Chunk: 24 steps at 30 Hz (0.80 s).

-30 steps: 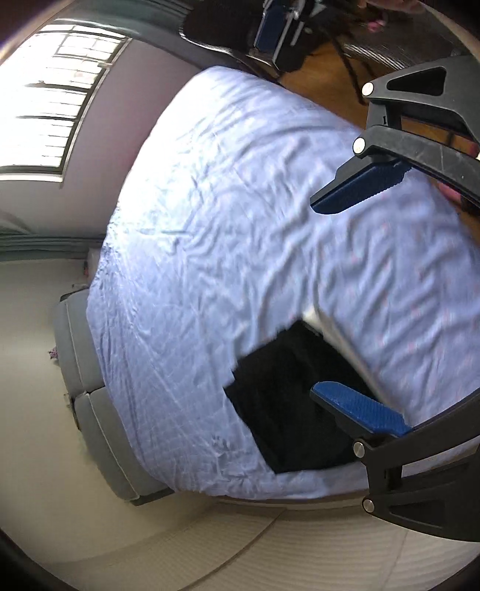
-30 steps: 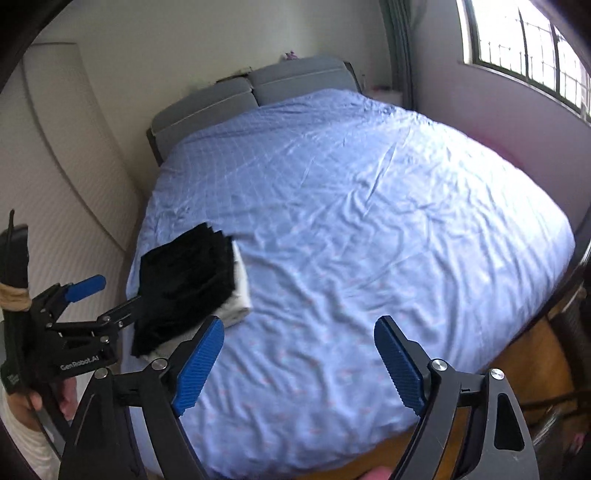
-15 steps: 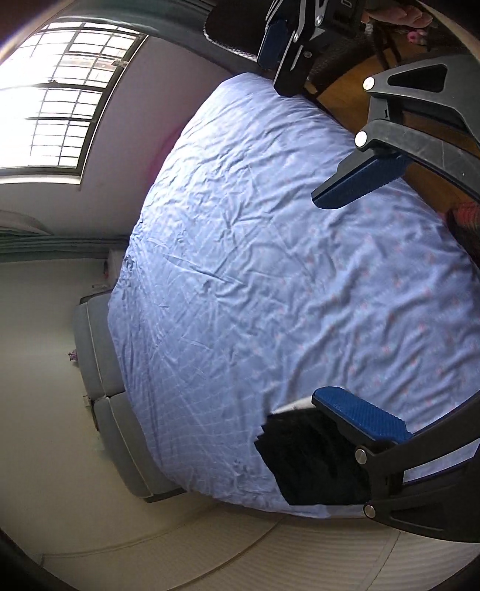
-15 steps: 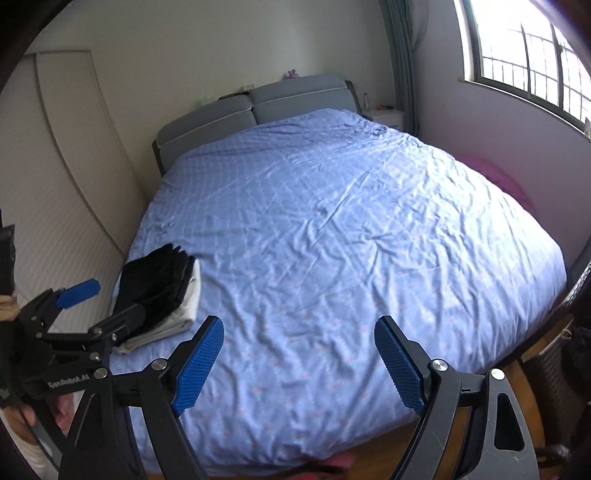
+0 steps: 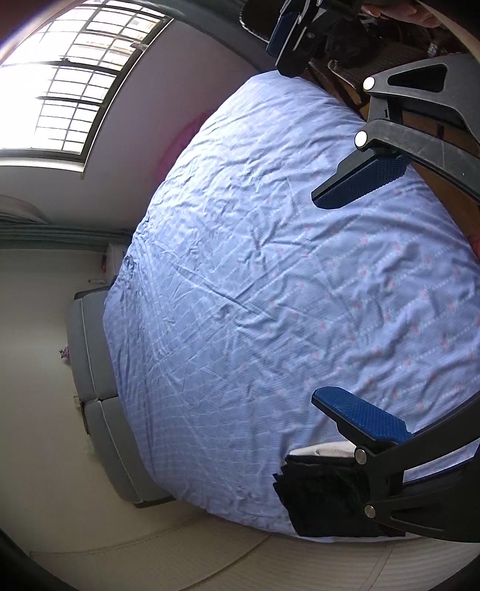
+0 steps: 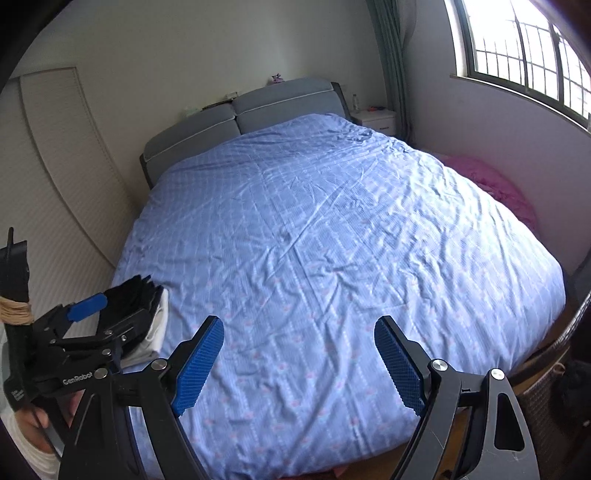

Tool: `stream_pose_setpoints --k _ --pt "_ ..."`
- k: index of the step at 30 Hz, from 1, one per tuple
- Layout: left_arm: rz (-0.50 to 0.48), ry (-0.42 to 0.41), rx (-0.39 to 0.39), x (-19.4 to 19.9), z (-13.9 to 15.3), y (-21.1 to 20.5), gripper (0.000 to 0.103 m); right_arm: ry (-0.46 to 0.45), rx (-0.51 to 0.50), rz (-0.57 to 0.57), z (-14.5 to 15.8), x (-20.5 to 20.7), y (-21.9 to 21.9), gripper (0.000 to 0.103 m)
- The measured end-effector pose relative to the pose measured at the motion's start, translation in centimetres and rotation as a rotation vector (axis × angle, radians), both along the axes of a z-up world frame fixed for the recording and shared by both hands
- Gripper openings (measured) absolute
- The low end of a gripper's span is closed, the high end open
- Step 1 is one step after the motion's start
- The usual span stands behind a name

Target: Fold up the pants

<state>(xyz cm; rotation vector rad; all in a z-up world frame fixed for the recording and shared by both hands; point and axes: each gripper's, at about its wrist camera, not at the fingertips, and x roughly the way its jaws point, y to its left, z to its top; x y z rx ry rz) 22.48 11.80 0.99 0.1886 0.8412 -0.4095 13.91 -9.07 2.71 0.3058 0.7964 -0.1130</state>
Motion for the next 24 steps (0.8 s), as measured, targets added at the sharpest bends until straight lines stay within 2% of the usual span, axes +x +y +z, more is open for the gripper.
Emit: stream_pose_setpoints --k 7,18,24 --pt "0.053 -0.029 0.003 -0.7 1.0 -4.8 0.098 -0.010 -0.003 0.084 0.4 0.6 -4.6 0.085" --pt "0.255 -0.052 -0.055 -5.0 2.4 -10.8 0.098 -0.003 -0.040 0.254 0.8 -0.9 -12.6 0.085" --pt "0.285 -0.057 -0.076 -7.2 2.9 -12.5 0.103 -0.022 -0.023 0.291 1.0 -2.2 -14.9 0.085"
